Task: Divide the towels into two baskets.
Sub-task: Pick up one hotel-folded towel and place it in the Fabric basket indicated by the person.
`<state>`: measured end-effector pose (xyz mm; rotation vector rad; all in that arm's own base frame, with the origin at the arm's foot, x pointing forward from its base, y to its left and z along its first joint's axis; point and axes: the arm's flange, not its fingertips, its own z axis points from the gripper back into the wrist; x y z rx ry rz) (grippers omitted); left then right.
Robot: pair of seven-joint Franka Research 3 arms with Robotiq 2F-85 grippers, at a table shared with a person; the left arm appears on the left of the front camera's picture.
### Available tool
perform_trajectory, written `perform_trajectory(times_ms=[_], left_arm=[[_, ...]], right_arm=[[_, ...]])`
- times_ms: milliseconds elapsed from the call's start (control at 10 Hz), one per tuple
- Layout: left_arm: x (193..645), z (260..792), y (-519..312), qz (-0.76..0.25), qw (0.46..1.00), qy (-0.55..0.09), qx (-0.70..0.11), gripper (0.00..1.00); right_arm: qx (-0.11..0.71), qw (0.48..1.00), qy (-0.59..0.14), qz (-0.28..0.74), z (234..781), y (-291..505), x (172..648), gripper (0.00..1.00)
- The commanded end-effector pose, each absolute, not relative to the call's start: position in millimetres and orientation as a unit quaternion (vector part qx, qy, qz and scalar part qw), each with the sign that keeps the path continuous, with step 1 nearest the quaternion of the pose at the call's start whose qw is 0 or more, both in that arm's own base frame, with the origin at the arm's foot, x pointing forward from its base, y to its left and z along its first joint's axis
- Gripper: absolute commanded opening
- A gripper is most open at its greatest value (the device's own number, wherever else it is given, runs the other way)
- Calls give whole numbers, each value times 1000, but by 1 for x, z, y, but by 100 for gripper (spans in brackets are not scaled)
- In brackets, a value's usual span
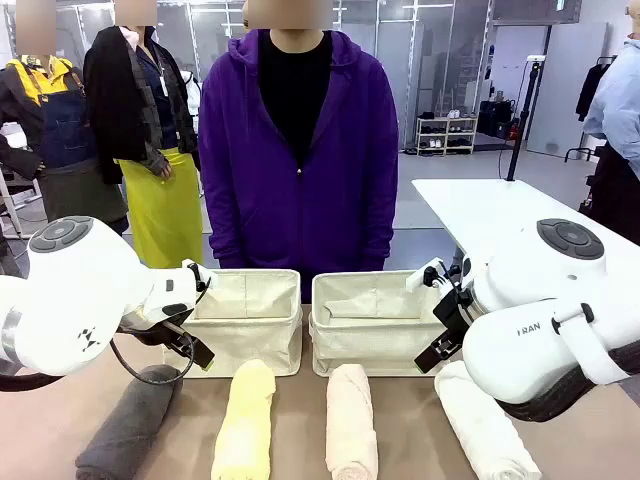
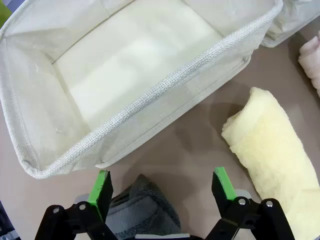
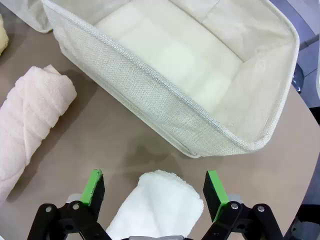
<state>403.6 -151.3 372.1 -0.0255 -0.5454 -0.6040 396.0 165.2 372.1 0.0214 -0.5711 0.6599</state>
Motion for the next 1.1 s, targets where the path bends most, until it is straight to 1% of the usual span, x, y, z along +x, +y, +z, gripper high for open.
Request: perform_trajectory(times_ms=[0,900,1000], left_arm=[[403,372,-152,-294,918,-265,-12,100],[403,372,-152,-294,918,-265,-12,100],[407,390,-155,-306,911,-277,19,100]], right_arm=[[10,906,-277,320,372,165,396,100],[10,906,-277,320,372,165,396,100],[10,906,-277,319,372,165,396,100]])
